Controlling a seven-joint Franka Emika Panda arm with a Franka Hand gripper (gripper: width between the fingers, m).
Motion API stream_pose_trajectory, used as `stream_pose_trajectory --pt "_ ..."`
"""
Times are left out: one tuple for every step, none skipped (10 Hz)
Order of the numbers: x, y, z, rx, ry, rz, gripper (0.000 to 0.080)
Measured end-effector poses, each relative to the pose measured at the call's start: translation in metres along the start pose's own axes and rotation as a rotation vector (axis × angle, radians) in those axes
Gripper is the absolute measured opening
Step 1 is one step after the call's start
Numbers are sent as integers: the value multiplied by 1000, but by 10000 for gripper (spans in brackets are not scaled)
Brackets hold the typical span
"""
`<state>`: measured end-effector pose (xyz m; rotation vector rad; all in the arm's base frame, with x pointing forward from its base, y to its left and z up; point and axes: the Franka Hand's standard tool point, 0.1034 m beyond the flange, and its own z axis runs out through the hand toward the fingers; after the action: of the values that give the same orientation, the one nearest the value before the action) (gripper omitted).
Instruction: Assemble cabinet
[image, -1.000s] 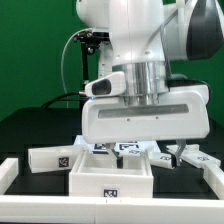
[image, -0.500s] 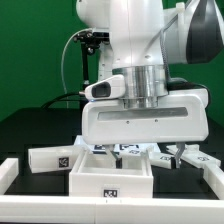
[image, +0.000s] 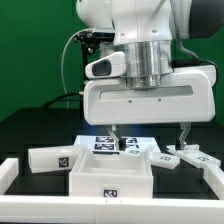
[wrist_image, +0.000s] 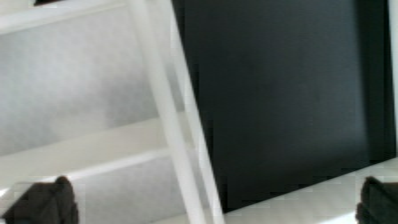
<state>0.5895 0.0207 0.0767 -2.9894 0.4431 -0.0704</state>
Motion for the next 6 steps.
stream_pose_trajectory --pt "0 0 0 0 0 0 797" --pt "0 0 1 0 -1 14 797" --pt "1 1 0 0 0 43 797" --pt "5 3 -4 -3 -18 93 797" --pt "17 6 -7 -5 -10 163 797" --pt "24 9 -4 -1 13 348 797"
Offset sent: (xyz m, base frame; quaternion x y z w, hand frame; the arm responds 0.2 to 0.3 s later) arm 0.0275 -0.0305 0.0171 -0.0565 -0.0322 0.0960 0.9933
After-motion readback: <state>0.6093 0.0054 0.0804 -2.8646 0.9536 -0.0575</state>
